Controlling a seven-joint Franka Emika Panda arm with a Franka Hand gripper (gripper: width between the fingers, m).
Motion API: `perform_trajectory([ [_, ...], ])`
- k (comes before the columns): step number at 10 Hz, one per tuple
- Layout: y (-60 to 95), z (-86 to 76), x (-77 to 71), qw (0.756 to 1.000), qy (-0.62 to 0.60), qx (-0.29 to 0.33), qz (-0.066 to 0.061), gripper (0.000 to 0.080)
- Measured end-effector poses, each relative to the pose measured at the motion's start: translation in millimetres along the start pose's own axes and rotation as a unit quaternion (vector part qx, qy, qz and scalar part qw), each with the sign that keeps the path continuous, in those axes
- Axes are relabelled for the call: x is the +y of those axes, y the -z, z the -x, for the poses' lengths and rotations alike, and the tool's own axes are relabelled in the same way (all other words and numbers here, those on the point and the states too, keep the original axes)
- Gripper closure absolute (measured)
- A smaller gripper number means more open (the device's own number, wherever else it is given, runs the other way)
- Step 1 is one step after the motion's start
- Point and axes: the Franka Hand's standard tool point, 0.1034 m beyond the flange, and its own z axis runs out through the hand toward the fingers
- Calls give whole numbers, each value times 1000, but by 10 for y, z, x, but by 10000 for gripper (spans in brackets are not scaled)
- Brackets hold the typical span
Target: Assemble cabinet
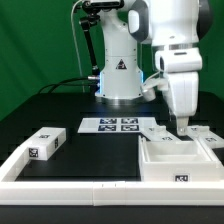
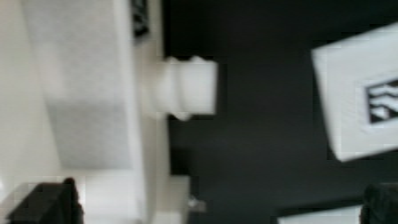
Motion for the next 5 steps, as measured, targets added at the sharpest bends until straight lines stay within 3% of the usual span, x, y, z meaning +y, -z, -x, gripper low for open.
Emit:
perform_trajectory([
  [2,22,-119,-248,1000,2,6,2,1],
  [4,-49,-354,-417,999,11,32,23,2],
  [5,-62,-326,-428,999,9,30,18,2],
])
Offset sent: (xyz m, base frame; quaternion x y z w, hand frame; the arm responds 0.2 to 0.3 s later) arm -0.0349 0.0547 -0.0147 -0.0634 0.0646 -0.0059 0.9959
